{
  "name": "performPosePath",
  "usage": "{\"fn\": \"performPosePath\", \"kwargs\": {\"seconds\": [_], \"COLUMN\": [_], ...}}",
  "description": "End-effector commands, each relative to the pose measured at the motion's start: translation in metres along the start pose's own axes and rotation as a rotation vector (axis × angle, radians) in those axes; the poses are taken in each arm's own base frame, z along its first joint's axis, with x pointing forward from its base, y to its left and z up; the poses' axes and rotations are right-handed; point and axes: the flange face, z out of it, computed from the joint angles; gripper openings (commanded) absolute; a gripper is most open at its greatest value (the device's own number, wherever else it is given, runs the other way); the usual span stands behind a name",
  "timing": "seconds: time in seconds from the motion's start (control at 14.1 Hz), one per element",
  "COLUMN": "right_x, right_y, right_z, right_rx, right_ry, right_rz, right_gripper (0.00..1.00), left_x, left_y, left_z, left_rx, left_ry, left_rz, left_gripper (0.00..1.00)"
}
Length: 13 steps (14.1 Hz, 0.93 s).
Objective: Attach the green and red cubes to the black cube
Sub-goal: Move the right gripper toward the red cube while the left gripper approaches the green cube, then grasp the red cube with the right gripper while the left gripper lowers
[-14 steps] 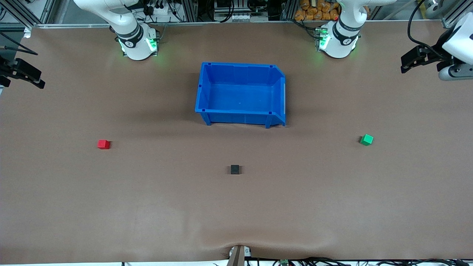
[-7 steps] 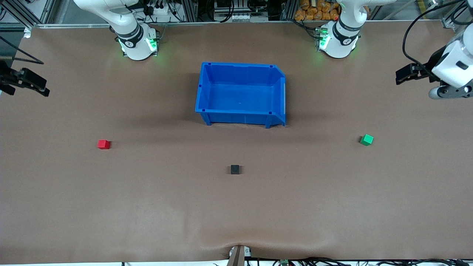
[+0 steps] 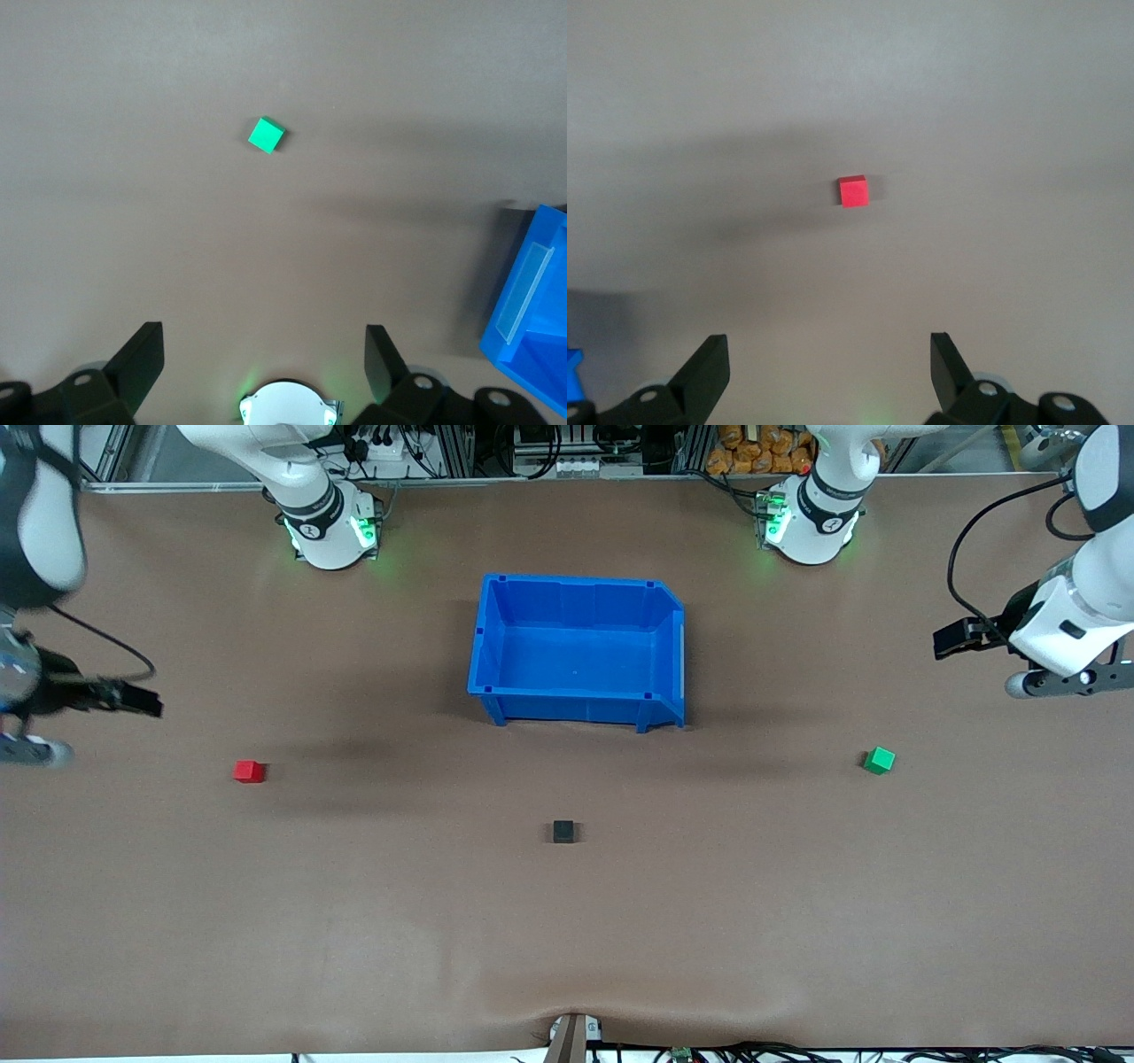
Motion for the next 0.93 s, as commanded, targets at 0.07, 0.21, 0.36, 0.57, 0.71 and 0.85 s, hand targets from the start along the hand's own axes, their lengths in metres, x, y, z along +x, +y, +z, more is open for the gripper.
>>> {"fn": "performPosePath", "kwargs": {"seconds": [0.07,0.21,0.36,0.57,0.71,0.85], "right_x": [0.049,0.069,0.087,0.097,0.103,0.101], "right_y": [0.004,0.005,0.021,0.017,0.011,0.013], "right_z": [0.093,0.15,0.215,0.257,0.279,0.289], "right_rx": [-0.006,-0.023,-0.025,0.038,0.048,0.053], "right_ry": [-0.148,-0.21,-0.264,-0.27,-0.266,-0.28], "right_rz": [0.02,0.025,-0.001,-0.057,-0.067,-0.067], "right_gripper": [1.0,1.0,1.0,1.0,1.0,0.91], "left_x": [0.001,0.001,0.003,0.006,0.008,0.01], "left_y": [-0.002,-0.011,-0.012,-0.02,-0.02,-0.018], "left_z": [0.033,0.048,0.062,0.078,0.09,0.099], "left_rx": [-0.005,-0.009,-0.011,-0.017,-0.021,-0.023], "left_ry": [0.025,0.032,0.039,0.062,0.083,0.093], "left_rz": [-0.016,-0.033,-0.033,-0.048,-0.049,-0.045], "left_gripper": [1.0,1.0,1.0,1.0,1.0,1.0]}}
